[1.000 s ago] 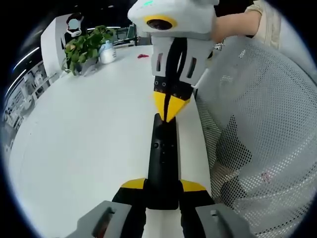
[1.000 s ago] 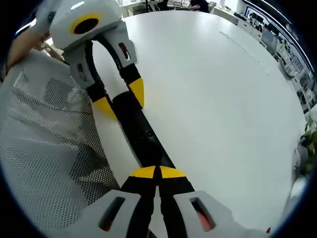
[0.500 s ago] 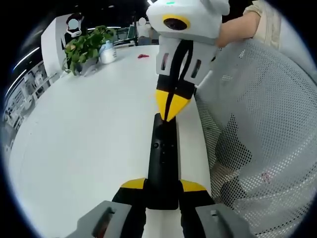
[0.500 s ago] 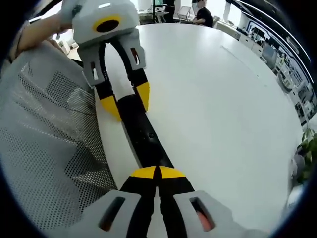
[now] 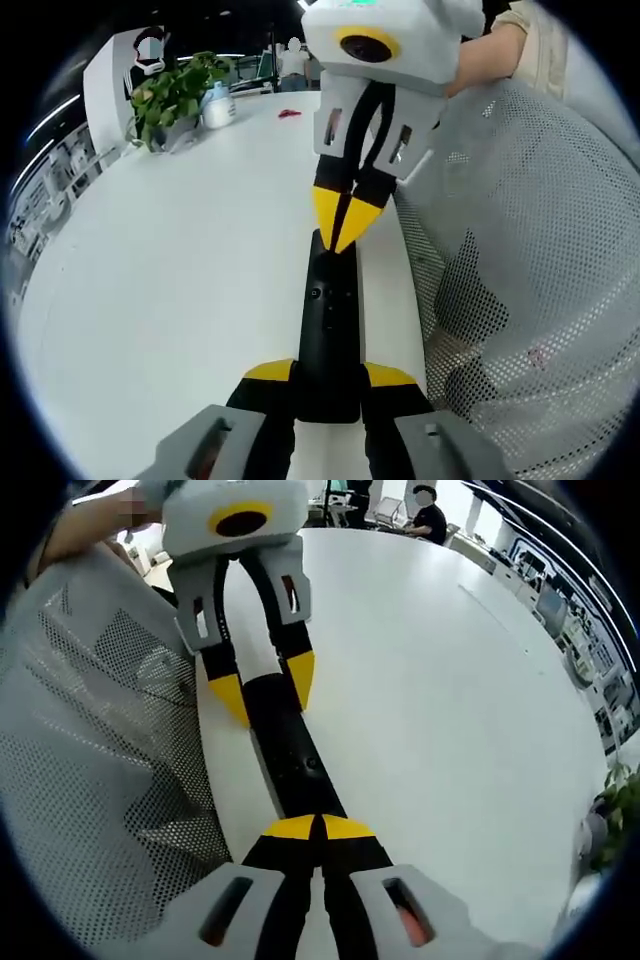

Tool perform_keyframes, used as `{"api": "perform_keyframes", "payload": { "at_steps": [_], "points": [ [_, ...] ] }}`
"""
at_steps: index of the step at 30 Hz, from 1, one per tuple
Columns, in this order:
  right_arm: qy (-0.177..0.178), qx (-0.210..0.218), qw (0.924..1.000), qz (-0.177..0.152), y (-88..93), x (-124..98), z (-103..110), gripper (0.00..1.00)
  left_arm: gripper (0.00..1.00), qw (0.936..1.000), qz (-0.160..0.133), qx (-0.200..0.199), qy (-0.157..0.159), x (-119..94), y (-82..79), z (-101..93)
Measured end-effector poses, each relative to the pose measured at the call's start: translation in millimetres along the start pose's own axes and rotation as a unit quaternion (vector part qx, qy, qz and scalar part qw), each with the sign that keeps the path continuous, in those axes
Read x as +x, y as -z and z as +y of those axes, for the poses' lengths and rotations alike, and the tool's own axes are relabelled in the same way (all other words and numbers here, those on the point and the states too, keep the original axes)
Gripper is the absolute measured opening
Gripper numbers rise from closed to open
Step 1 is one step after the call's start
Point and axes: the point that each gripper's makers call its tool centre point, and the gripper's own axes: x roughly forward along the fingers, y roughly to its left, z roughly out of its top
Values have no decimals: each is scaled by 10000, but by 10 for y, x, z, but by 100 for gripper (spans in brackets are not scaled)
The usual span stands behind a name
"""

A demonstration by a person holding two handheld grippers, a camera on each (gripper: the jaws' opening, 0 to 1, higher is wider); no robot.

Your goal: Press the specified remote control buttons in sequence, fully releasing each button before pressing the next.

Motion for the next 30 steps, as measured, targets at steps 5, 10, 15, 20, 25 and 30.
{"api": "perform_keyframes", "payload": {
  "at_steps": [5,10,15,20,25,30],
  "points": [
    [-88,-64,9999,80,-3,9,-7,0,24,10000,-3,0,2,-2,0,0],
    [-197,-221,9993,224,-3,17,-2,0,24,10000,0,0,7,-2,1,0],
    [-292,-418,9981,355,-3,22,1,0,24,10000,0,1,8,0,1,3],
    [-373,-520,9971,405,1,24,3,0,24,10000,2,1,11,3,2,7],
    [-451,-512,9967,429,3,26,0,0,24,10000,2,3,13,5,3,9],
    [-439,-882,9943,408,8,26,23,0,24,10000,0,5,14,6,2,9]
  ]
}}
